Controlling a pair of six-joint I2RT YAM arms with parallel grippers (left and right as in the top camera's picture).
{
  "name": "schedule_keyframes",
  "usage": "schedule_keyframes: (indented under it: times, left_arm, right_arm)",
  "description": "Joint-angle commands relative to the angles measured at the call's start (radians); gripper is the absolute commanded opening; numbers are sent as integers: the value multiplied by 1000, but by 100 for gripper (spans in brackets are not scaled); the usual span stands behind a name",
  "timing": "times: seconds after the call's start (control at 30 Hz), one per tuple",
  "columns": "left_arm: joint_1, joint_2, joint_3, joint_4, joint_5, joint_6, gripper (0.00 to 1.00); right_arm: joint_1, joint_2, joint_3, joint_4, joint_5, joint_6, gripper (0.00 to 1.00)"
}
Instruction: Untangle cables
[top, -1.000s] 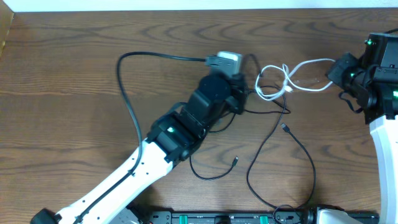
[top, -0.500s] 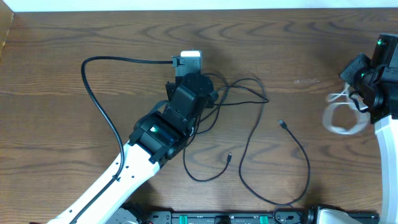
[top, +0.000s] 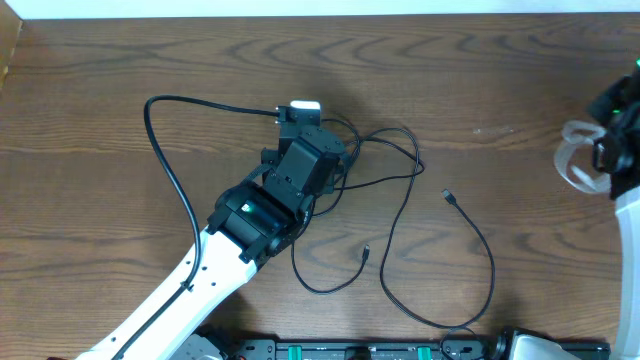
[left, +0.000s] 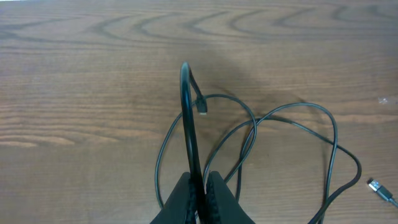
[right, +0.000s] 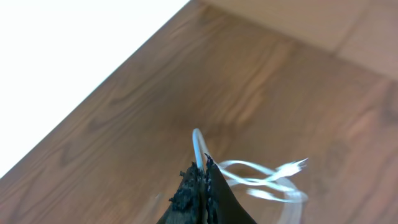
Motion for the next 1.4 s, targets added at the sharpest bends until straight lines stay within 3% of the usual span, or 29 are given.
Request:
schedule_keyframes:
  times: [0.0, 0.37, 1.17, 1.27, 1.37]
  left_arm:
    - [3, 2, -6, -9, -6, 6, 8]
    - [3, 32, -6, -10, -6, 6, 8]
    - [3, 77, -6, -10, 50, 6, 7]
    - [3, 77, -6, -10, 50, 6, 8]
    - [3, 77, -6, -10, 50, 6, 8]
  right_arm:
    - [-92, 2, 16, 6, 82, -36, 1]
    - [-317, 86, 16, -2, 18, -47, 1]
    - [-504, 185, 16, -17, 10, -45, 1]
    - [-504, 185, 16, -18, 5, -45, 8]
    - [-504, 185, 16, -22, -25, -45, 37]
